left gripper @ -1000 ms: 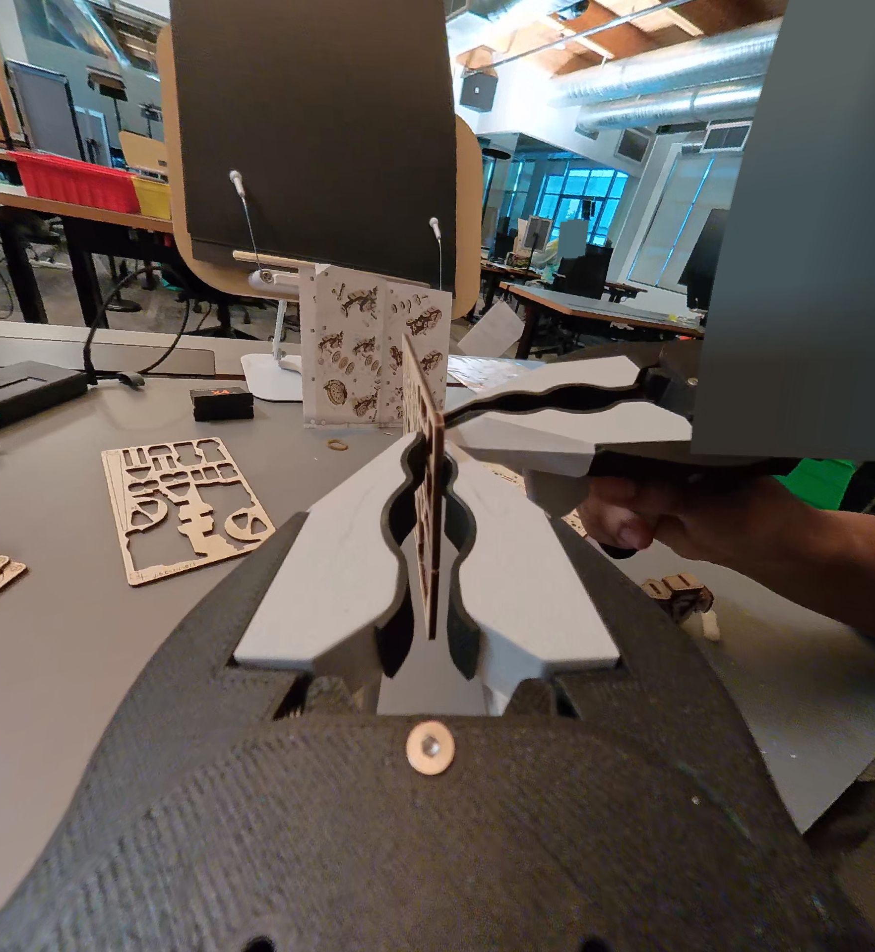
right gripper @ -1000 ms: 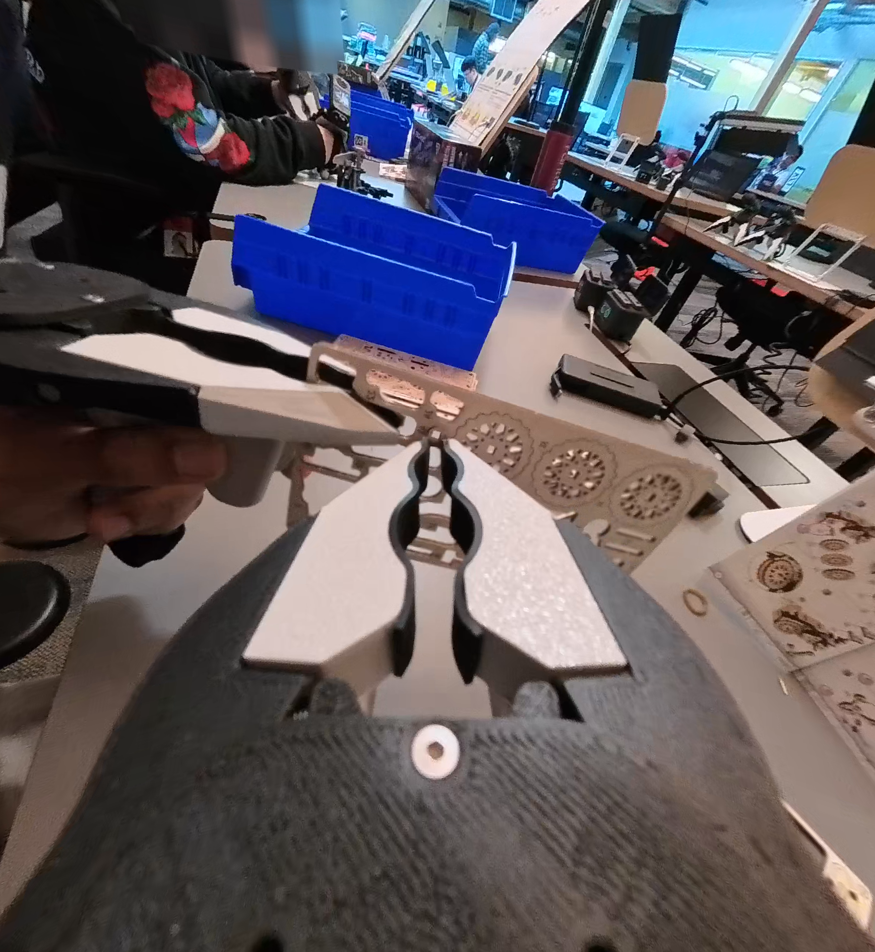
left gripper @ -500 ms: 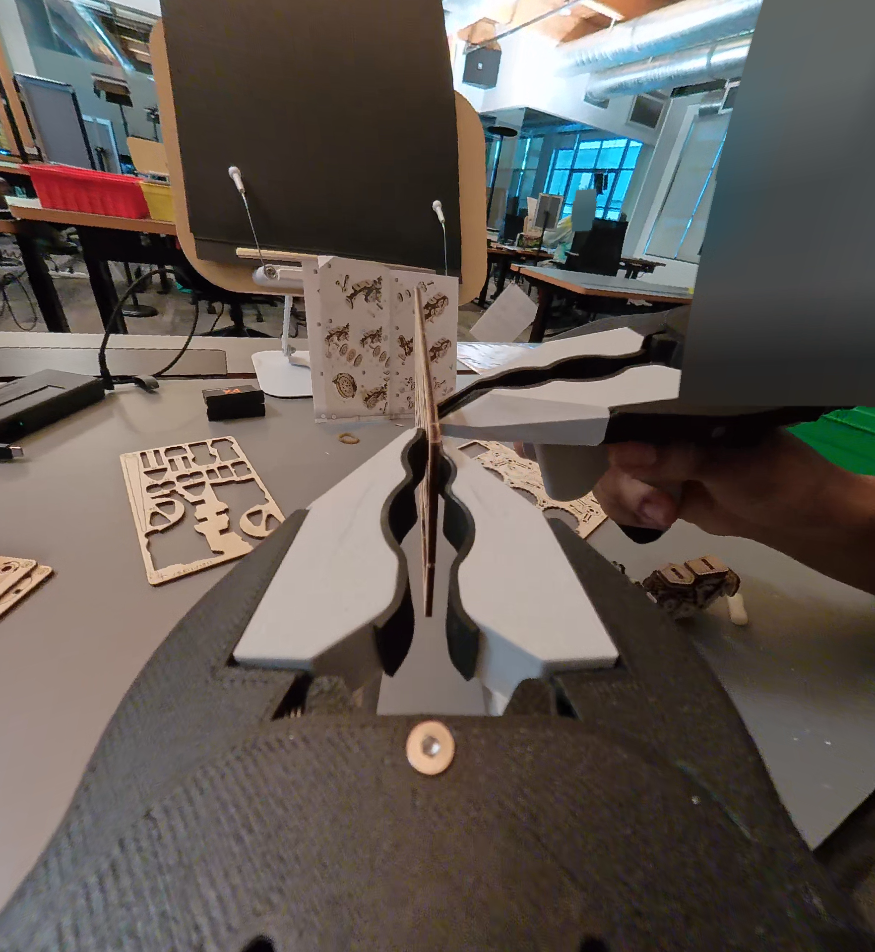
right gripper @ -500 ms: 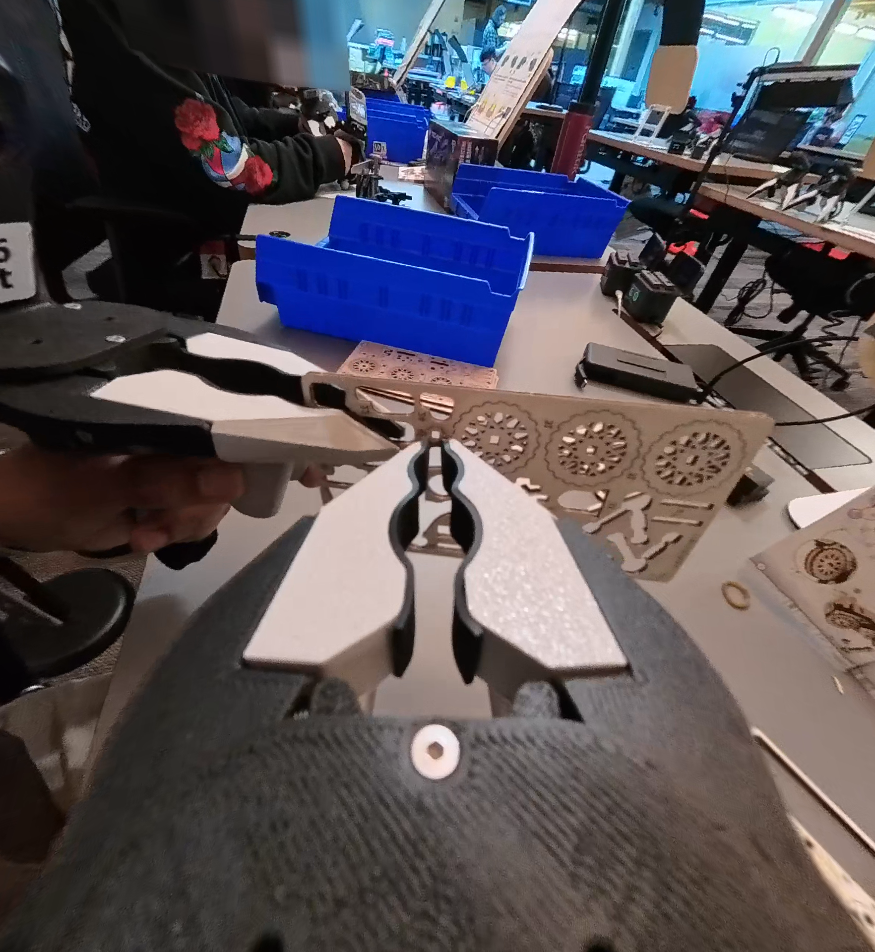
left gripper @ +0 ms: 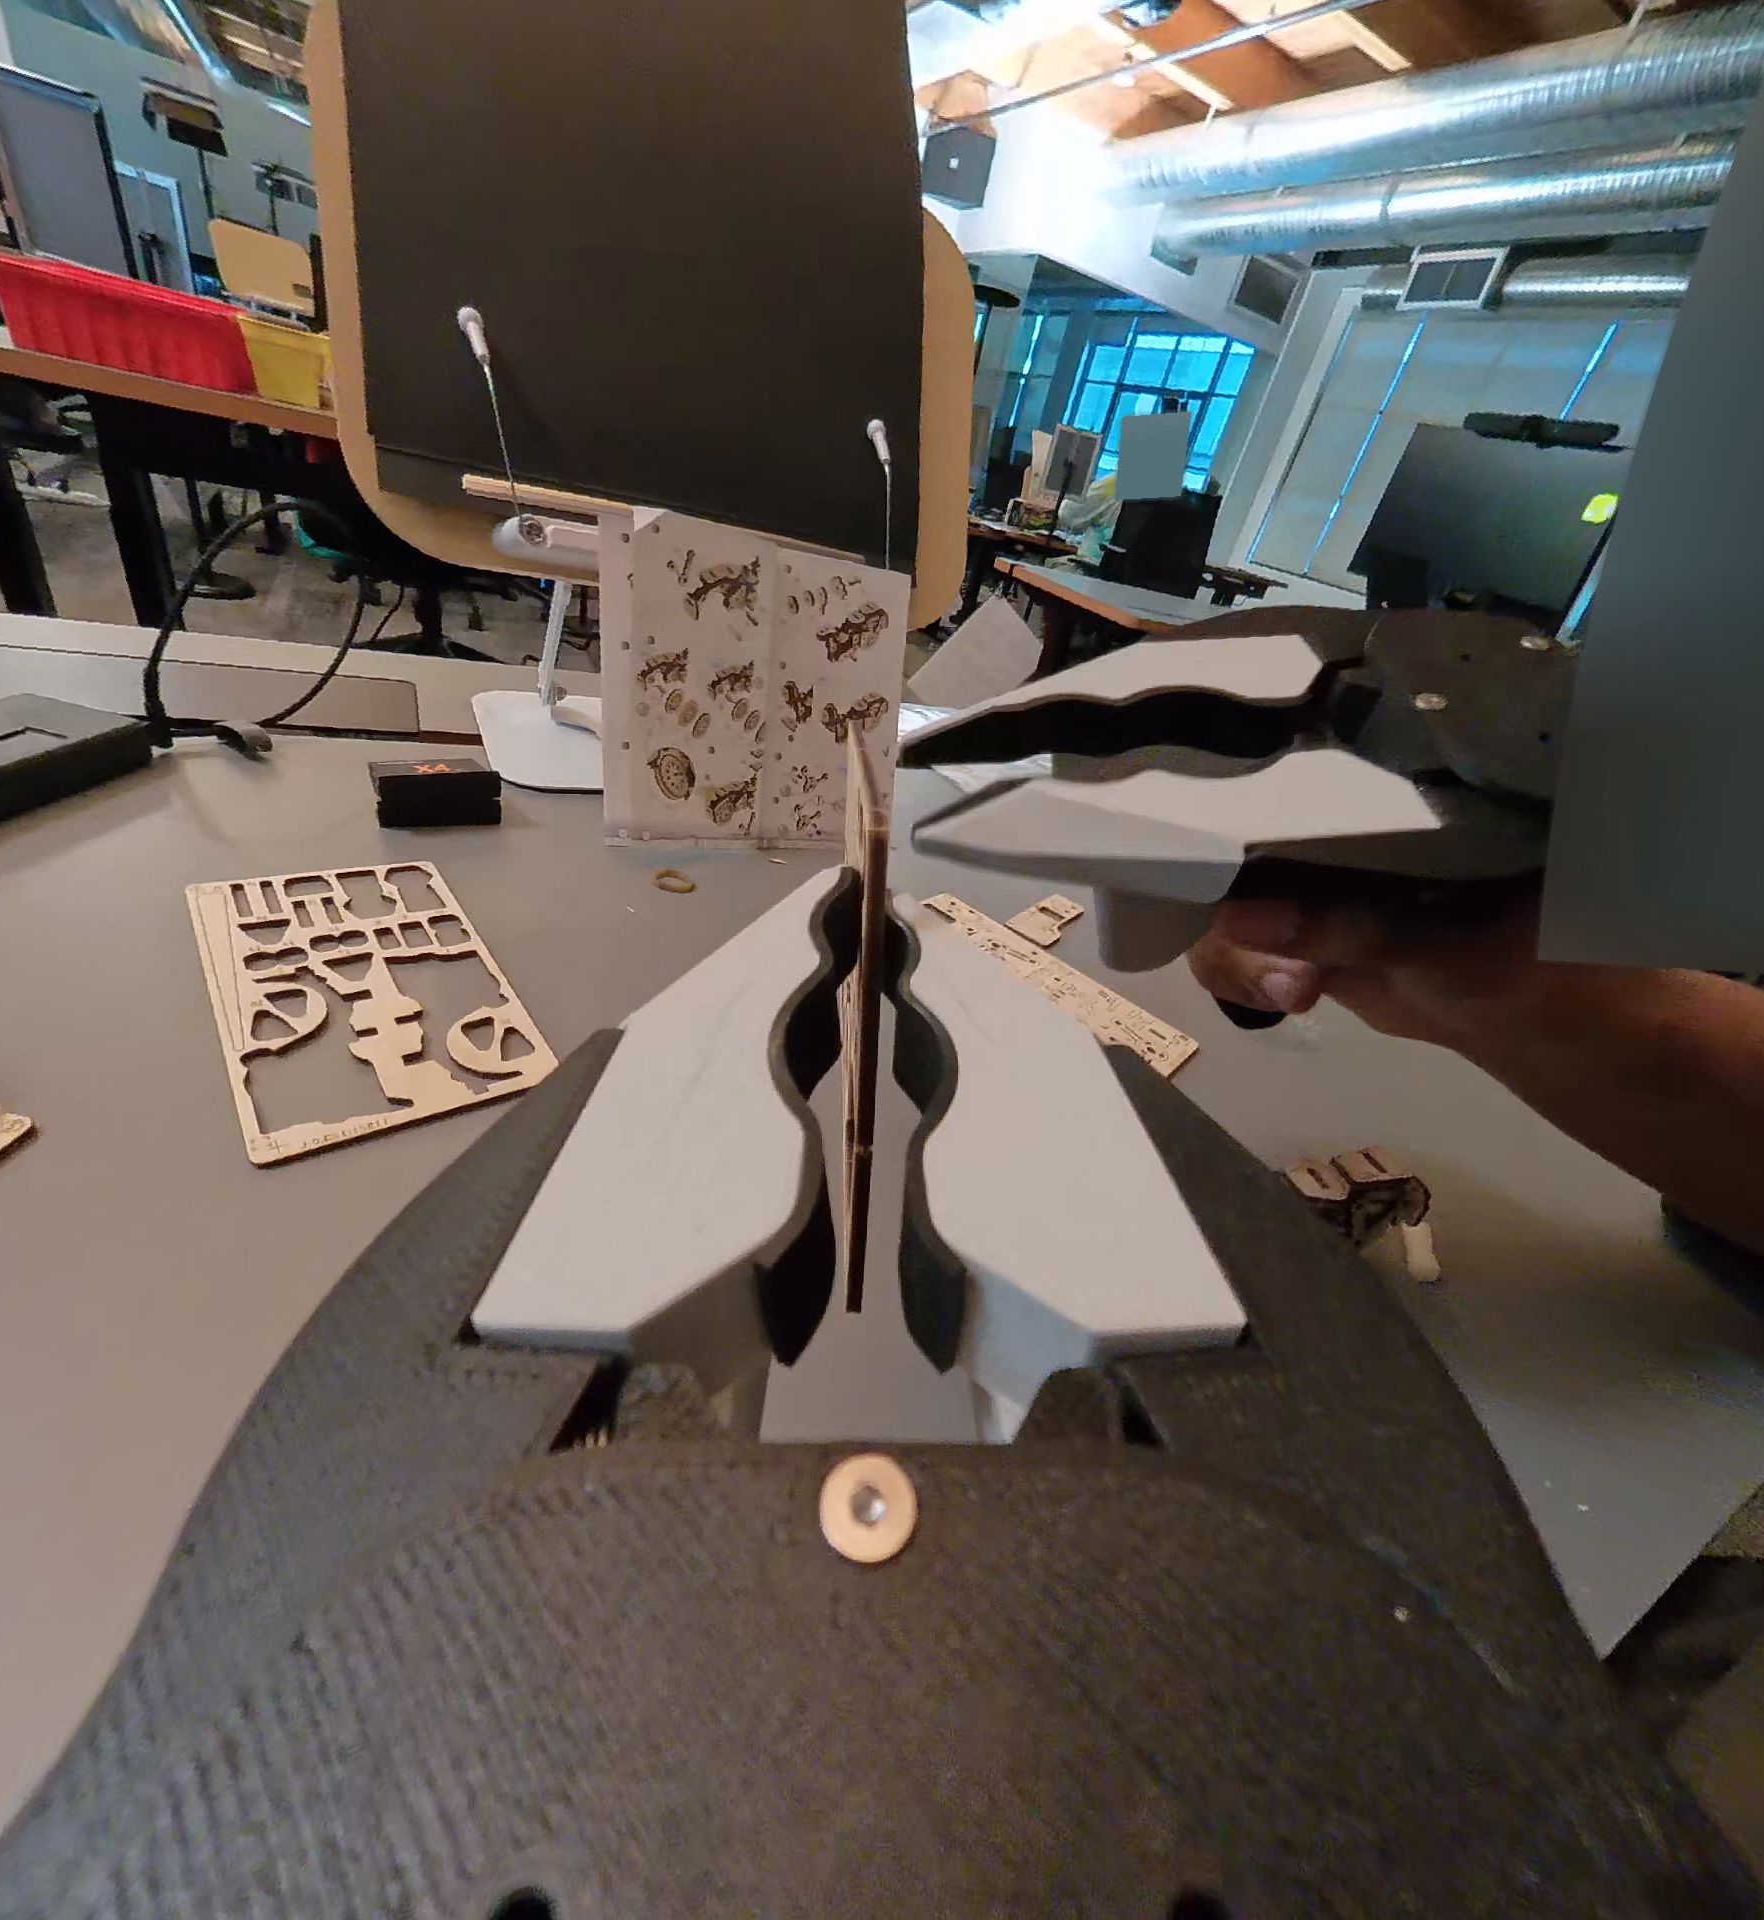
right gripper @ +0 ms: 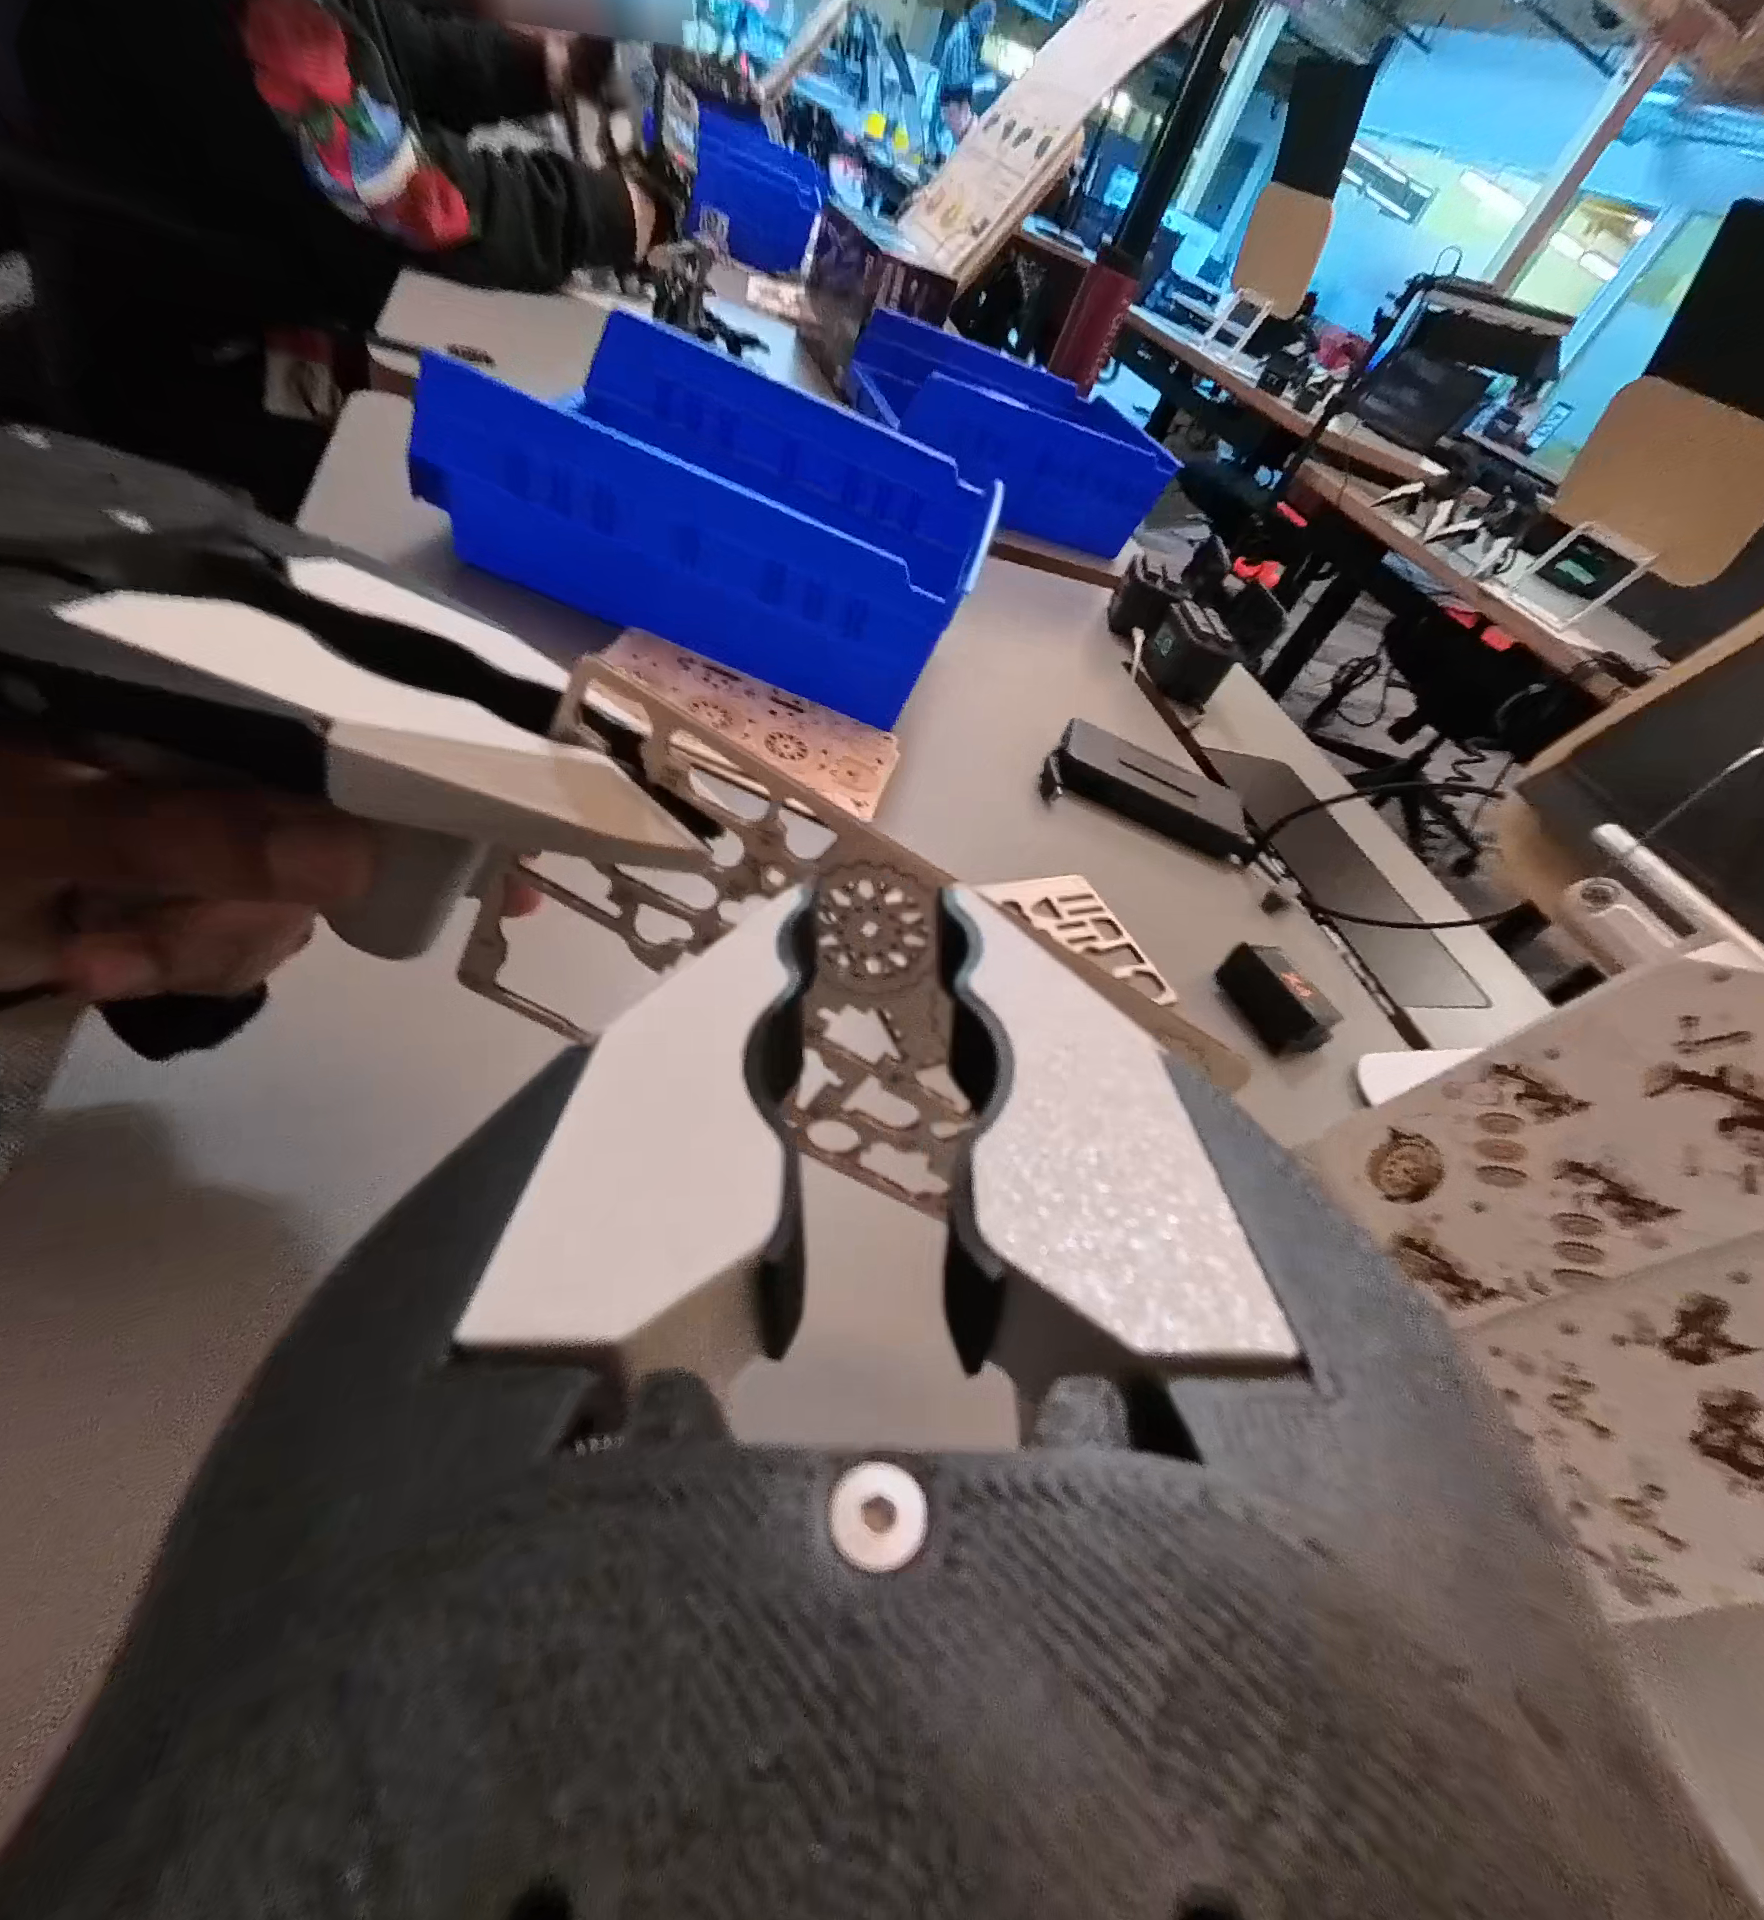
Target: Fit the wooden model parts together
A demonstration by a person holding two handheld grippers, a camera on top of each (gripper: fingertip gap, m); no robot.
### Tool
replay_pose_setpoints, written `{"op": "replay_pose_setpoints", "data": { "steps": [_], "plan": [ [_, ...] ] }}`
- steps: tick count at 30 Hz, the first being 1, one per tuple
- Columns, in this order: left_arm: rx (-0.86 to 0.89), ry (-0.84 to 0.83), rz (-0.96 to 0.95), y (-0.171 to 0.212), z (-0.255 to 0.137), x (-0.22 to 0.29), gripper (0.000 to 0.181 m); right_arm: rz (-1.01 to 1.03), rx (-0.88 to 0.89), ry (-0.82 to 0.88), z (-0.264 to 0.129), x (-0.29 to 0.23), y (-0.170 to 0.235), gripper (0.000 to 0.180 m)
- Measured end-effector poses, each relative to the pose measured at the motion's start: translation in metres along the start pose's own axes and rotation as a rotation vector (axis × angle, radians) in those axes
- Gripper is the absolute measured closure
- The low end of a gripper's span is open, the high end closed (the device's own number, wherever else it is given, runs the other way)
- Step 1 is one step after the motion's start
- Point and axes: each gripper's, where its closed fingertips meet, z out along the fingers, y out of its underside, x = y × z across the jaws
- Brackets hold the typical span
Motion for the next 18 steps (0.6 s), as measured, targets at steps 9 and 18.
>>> {"op": "replay_pose_setpoints", "data": {
  "steps": [9,18],
  "plan": [
    [-0.003,0.02,0.006,0.001,0.001,0.002,0.181,-0.012,-0.017,0.005,0.003,-0.002,0.004,0.145],
    [-0.038,0.084,0.221,0.006,0.0,0.016,0.181,-0.278,-0.063,-0.1,-0.005,-0.011,0.009,0.128]
  ]
}}
